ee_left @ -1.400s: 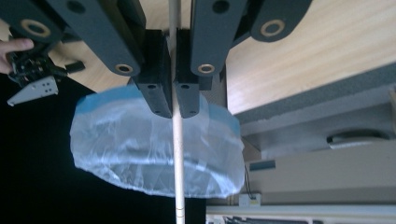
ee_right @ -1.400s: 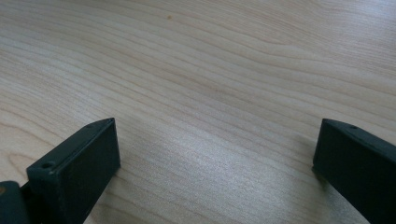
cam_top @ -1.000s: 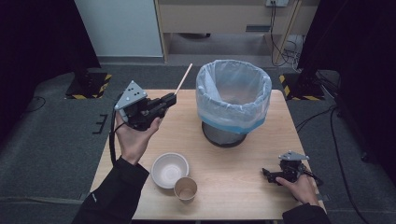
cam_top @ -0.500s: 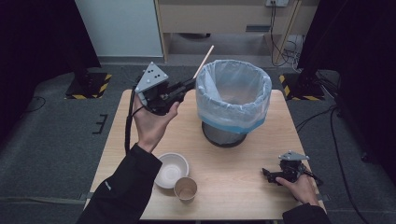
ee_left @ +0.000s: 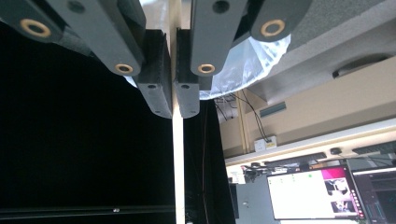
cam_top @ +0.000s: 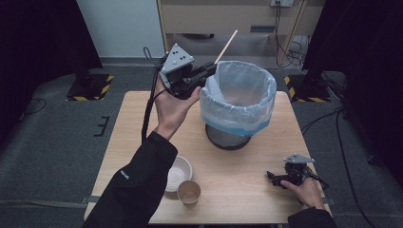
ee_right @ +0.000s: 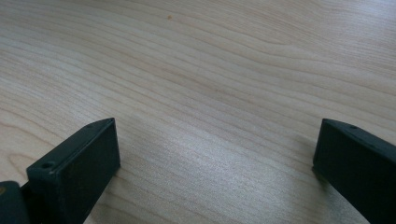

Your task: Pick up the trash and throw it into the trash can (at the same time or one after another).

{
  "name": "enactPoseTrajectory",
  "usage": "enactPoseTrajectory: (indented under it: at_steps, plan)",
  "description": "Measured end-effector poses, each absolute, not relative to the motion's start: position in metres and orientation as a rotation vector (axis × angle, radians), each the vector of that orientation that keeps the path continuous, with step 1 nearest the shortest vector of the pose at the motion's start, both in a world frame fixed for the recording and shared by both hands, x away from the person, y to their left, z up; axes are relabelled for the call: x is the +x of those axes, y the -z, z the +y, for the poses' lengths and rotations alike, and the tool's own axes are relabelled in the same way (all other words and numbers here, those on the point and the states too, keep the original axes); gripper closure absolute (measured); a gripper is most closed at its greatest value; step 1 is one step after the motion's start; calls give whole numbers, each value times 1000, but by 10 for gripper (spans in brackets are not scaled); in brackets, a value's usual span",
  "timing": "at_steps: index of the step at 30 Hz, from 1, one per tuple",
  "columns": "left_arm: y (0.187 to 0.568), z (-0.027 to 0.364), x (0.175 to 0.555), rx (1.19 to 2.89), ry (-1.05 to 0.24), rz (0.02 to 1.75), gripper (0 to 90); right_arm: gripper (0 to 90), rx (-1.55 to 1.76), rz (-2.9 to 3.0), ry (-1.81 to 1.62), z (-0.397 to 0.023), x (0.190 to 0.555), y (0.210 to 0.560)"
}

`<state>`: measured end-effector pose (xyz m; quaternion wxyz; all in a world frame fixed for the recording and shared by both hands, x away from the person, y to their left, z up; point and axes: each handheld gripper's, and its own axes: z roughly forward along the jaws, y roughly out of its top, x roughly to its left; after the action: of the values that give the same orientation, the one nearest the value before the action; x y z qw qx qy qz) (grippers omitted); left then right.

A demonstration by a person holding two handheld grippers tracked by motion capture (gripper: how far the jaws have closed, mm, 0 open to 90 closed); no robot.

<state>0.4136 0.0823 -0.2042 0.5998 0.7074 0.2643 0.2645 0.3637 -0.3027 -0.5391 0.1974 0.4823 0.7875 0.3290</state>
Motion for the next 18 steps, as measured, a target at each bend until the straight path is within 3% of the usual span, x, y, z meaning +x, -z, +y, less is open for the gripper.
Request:
enactPoseTrajectory:
  at_steps: [18]
  plan:
    - [201,43,454,1599,-612,640,853,8,1349,2207,-919,-303,364,539]
